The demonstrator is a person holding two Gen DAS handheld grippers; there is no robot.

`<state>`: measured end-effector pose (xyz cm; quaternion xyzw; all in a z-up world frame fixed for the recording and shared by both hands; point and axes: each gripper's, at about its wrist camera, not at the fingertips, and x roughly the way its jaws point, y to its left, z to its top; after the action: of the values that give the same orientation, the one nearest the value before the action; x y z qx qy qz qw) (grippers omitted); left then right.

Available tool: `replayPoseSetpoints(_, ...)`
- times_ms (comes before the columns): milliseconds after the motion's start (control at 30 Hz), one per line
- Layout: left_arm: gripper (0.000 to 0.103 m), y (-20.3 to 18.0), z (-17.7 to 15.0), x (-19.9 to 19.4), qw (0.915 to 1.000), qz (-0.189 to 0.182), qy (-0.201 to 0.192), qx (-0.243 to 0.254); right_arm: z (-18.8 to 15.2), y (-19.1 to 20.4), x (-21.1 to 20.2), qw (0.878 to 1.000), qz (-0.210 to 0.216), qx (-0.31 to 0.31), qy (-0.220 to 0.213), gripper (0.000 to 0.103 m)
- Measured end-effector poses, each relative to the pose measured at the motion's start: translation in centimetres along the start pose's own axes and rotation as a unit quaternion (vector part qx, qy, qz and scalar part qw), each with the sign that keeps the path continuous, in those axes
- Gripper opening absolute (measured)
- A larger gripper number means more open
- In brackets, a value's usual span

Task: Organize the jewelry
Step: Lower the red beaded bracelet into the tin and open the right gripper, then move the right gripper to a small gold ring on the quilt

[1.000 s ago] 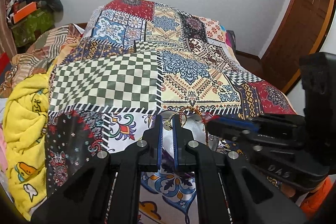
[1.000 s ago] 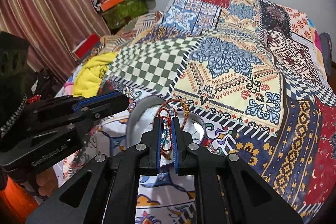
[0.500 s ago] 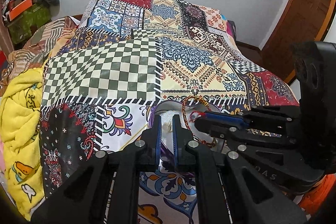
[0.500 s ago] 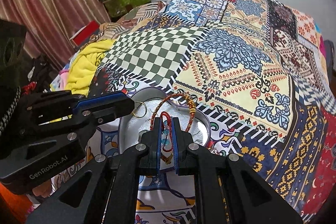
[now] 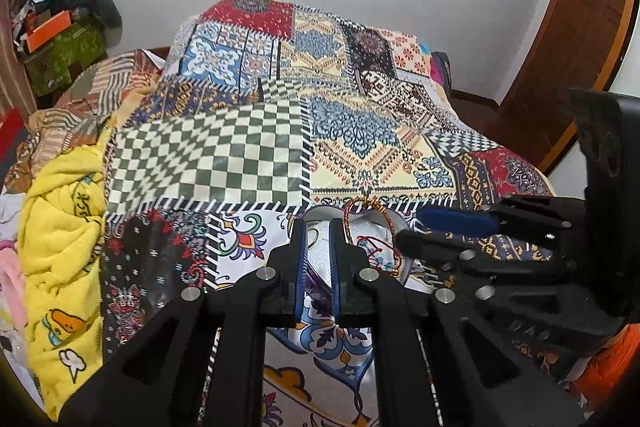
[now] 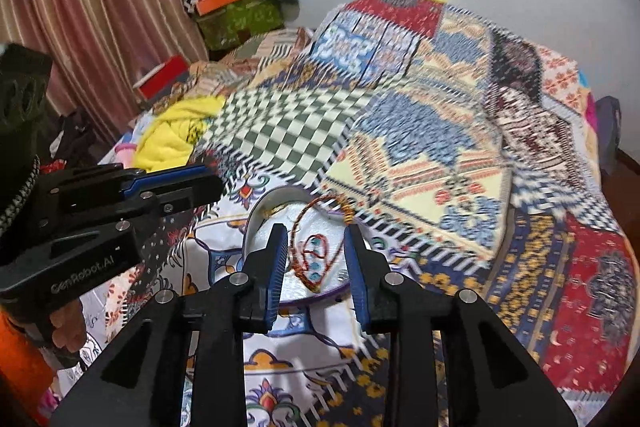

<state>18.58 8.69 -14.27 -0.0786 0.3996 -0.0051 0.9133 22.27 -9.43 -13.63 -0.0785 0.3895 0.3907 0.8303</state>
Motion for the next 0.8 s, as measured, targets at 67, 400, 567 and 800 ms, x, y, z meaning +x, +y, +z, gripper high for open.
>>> replayPoseSetpoints(67, 0.013, -0.2, 0.1, -0.6, 1.0000, 0.004, -0.006, 0.003, -0.2, -0.7, -1.6, 1.000, -0.016, 0.005, -0.013, 0.026)
replayPoseSetpoints(400, 0.029, -4.0, -1.0, -0.8, 0.9994, -0.028, 0.004, 0.019, -2.8, -4.4, -4.9, 0.997, -0.064, 0.033, -0.012, 0.026)
replayPoseSetpoints(567, 0.029, -6.9, -2.3, 1.1, 0.9970, -0.057, 0.037, 0.036, -4.7, -6.2, -4.8, 0.996, -0.073, 0.054, 0.005, 0.026)
replayPoseSetpoints(800, 0.029, -9.1, -3.9, 4.6, 0.9942, -0.055, 0.074, 0.055, -7.2, -7.8, -3.7, 0.994, -0.074, 0.070, 0.039, 0.026)
